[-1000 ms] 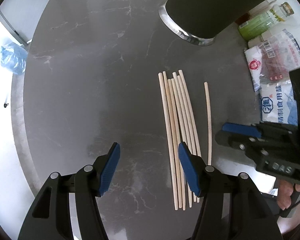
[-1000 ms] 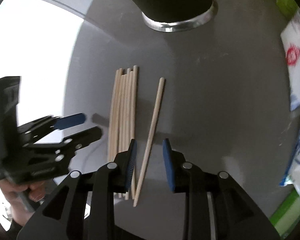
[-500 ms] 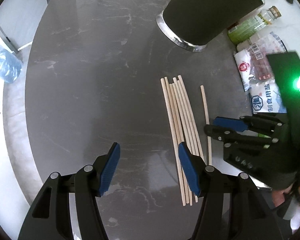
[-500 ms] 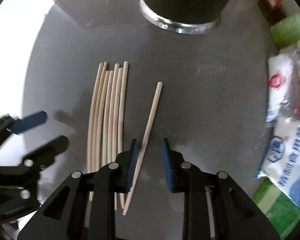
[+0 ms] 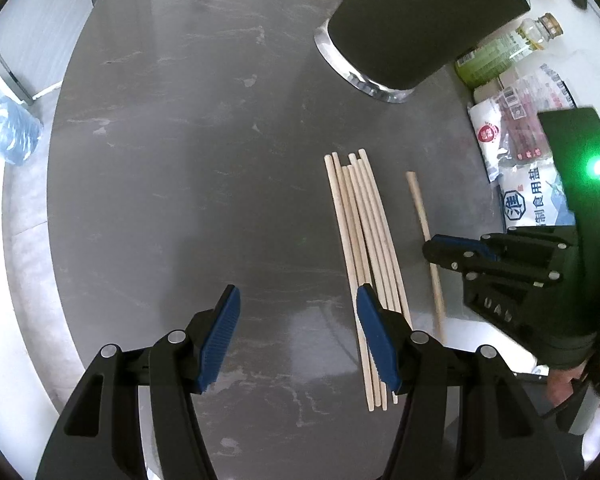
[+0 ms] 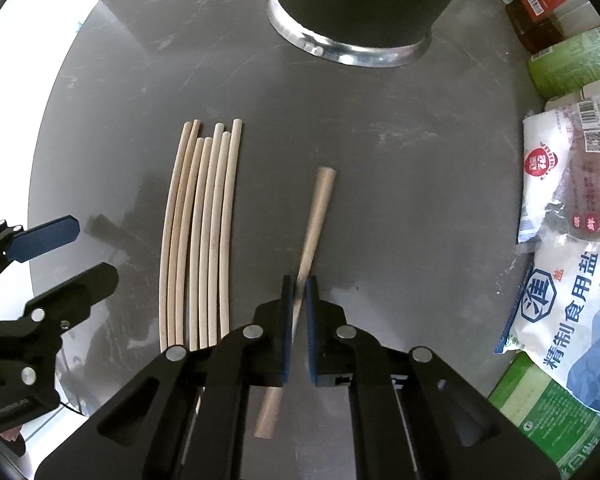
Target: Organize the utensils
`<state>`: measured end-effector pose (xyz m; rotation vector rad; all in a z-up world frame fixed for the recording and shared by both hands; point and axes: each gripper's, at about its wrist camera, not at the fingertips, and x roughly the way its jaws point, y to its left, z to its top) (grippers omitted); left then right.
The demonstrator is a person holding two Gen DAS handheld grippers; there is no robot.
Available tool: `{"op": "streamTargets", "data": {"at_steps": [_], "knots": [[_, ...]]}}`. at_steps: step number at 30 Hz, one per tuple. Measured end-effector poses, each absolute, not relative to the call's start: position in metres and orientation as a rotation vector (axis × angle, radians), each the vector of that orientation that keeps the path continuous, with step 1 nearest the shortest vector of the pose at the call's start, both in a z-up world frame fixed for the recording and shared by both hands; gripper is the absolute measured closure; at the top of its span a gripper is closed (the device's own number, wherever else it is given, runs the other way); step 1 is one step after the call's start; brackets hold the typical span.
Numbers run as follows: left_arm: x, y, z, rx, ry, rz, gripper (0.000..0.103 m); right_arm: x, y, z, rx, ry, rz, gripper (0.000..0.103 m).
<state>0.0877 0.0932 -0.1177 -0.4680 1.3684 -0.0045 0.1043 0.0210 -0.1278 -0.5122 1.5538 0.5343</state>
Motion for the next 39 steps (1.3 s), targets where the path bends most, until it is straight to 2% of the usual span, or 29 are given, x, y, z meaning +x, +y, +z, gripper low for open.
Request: {"op": "streamTargets", "data": {"at_steps": [3,12,18,20,23,39], "knots": [[0.091,0.087,-0.117,-0.45,1.378,0.01,0.045,0.119,-0.003,-0.118,-0.401,1.594,0.571,0.098],[0.105,0.072,-0.116,-0.437,1.42,0.061,0.045,0.121,-0.068,-0.09,-0.089,1.563,0.764,0.098],[0.115,0.06,-0.122,-0.418,1.456,0.097,0.045,0.117,-0.117,-0.093,0.052,1.535,0.824,0.098],[0.116,0.058,-0.125,-0.404,1.465,0.124,0.047,0.121,-0.121,-0.098,0.054,1.531,0.837,0.098],[0.119,0.056,-0.127,-0.394,1.48,0.143,0.054,0.112,-0.123,-0.095,0.066,1.53,0.869,0.098],[0.125,0.039,-0.128,-0.304,1.502,0.237,0.054,0.113,-0.1,-0.101,0.053,1.522,0.948,0.098]]}}
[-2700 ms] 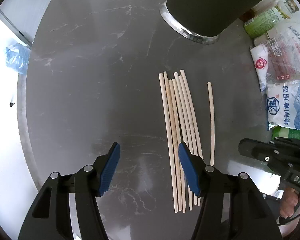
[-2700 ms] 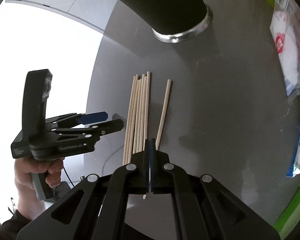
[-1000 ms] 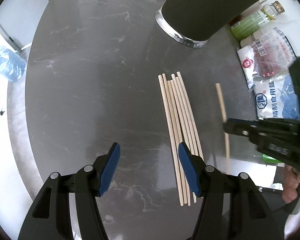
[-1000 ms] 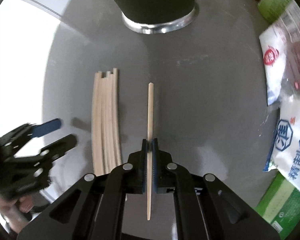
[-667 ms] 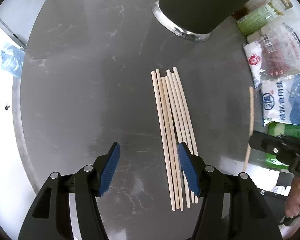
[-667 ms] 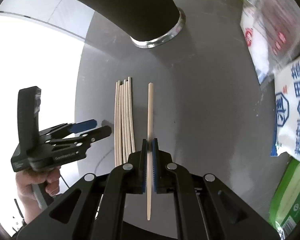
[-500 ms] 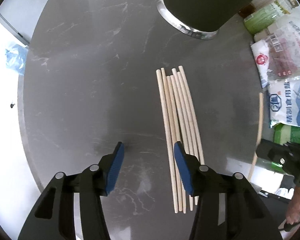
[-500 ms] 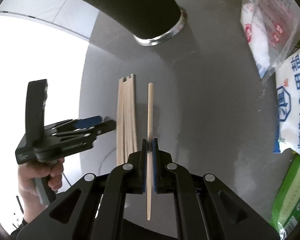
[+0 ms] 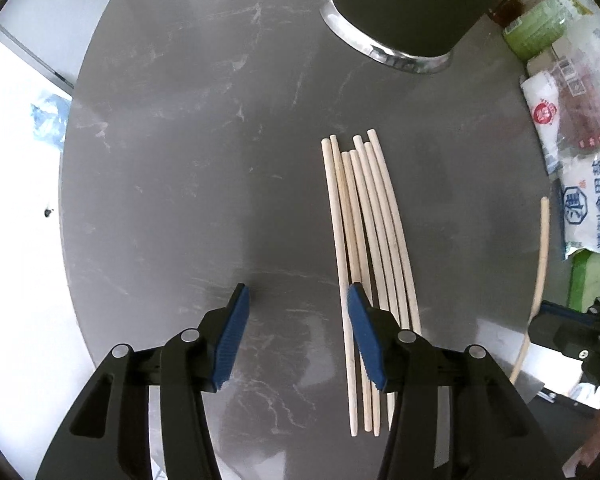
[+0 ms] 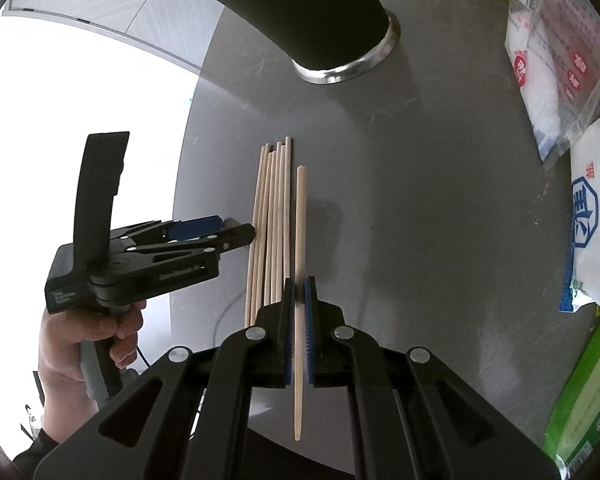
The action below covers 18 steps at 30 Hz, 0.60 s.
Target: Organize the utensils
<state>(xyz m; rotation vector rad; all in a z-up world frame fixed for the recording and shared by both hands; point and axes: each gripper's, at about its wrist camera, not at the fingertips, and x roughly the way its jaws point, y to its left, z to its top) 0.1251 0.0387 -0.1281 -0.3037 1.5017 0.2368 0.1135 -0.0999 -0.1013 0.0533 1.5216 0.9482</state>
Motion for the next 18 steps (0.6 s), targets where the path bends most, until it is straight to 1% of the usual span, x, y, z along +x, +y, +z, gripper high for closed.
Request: {"op": "streamTargets", "data": {"at_steps": [7,10,12,16,17,18], "knots": [[0.123,0.019,-0.128,-0.237,1.511,0.266,0.057,0.117,-0.1,-0.1,0.054,1.518,0.962,0.098],[0.123,0.016,-0.127,-0.25,1.51,0.277,0.062,0.118,-0.101,-0.099,0.054,1.512,0.965,0.098],[0.121,0.017,-0.126,-0.252,1.51,0.283,0.071,0.119,-0.101,-0.1,0.049,1.511,0.972,0.098],[0.12,0.03,-0.124,-0.253,1.515,0.293,0.079,0.12,-0.098,-0.103,0.04,1.526,0.996,0.098],[0.12,0.029,-0.124,-0.245,1.513,0.292,0.088,0.119,-0.097,-0.104,0.035,1.527,1.001,0.098],[0.119,0.028,-0.124,-0.235,1.512,0.296,0.094,0.119,-0.096,-0.104,0.035,1.528,1.004,0.098]]}}
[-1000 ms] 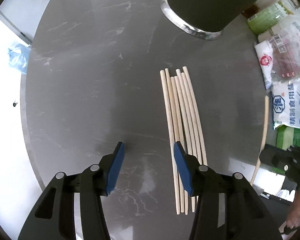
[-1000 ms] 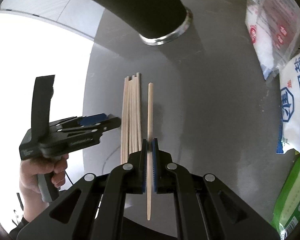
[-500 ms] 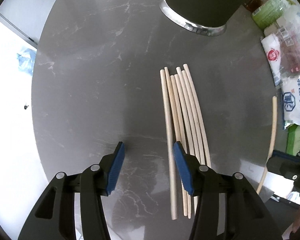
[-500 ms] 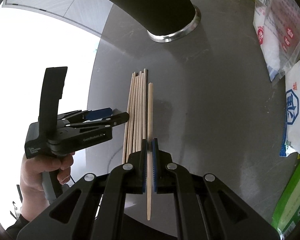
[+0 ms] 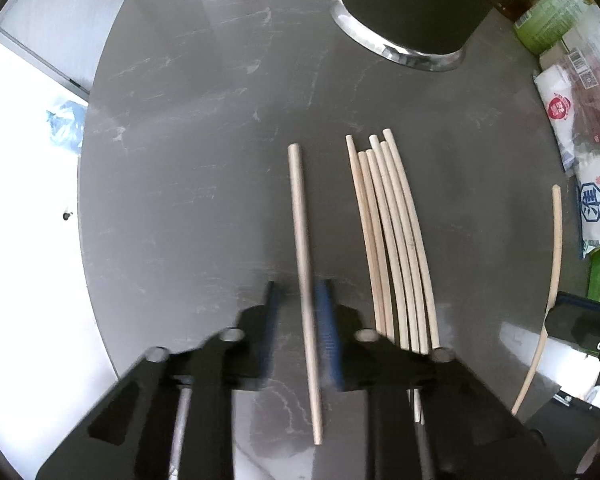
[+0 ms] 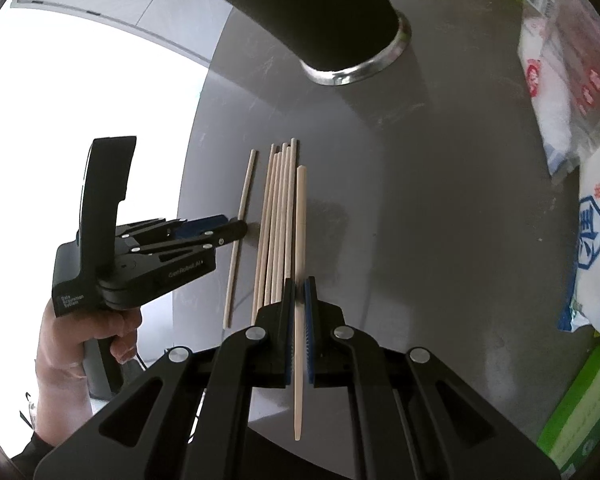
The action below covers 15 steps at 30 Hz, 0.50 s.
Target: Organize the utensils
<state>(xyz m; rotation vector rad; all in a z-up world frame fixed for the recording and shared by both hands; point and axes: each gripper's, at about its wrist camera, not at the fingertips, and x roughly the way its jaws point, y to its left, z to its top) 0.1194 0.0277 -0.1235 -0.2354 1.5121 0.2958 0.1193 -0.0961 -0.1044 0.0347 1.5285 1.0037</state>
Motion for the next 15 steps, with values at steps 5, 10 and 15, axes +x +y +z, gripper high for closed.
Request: {"op": "streamTargets", "data": {"at_steps": [5,10,15], "knots": [[0.117,0.02,-0.124,-0.219,1.495,0.288,0.099,0.118,-0.096,-0.104,0.047,1.529,1.004,0.098],[0.11,0.033,-0.124,-0.288,1.463,0.249,0.099,0.118,-0.095,-0.107,0.076,1.55,0.994,0.098],[0.099,0.048,-0.12,-0.379,1.403,0.201,0.1,0.113,-0.087,-0.1,0.071,1.542,0.98,0.098]]}}
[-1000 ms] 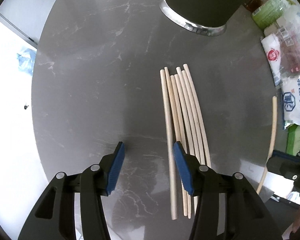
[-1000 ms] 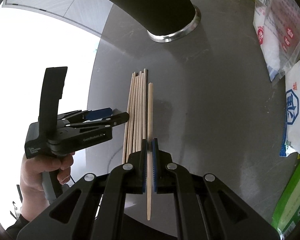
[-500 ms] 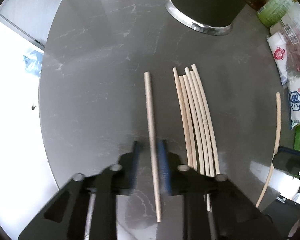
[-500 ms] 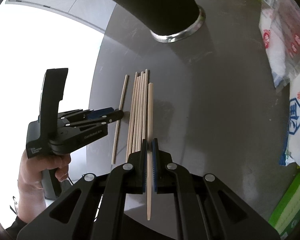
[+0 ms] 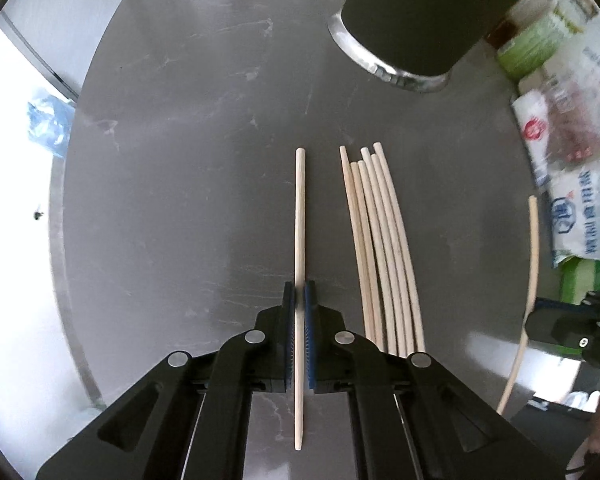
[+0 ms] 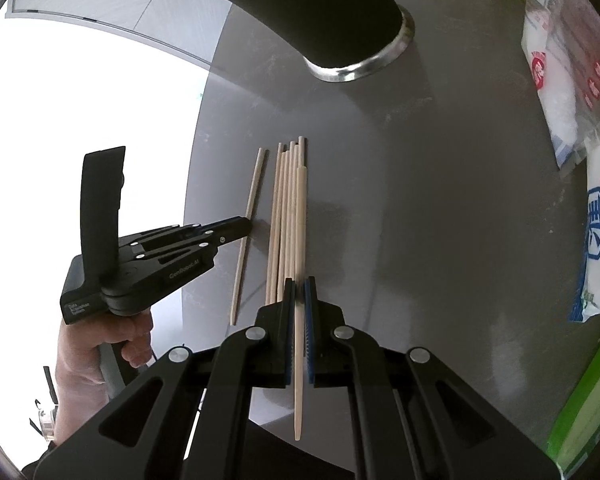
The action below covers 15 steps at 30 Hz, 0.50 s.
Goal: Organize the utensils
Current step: 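Lift the chopstick with the right tool and carry it over the black holder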
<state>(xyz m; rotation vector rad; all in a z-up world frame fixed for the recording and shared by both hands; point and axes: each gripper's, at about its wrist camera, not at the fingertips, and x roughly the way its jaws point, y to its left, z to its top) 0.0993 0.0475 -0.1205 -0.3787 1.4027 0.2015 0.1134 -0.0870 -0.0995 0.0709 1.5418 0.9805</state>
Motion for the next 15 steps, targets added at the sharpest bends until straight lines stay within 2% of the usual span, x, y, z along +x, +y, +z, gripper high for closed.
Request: {"op": "streamTargets", "data": {"at_steps": [8,15], "knots": [[0.079,0.059,-0.076,-0.467,1.22,0.054,0.1,0.113,-0.085,-0.07,0.082,1.451,0.941,0.098],[0.08,0.051,-0.018,-0.413,1.051,-0.088,0.1,0.115,-0.079,-0.046,0.117,1.385,0.899,0.098]]}}
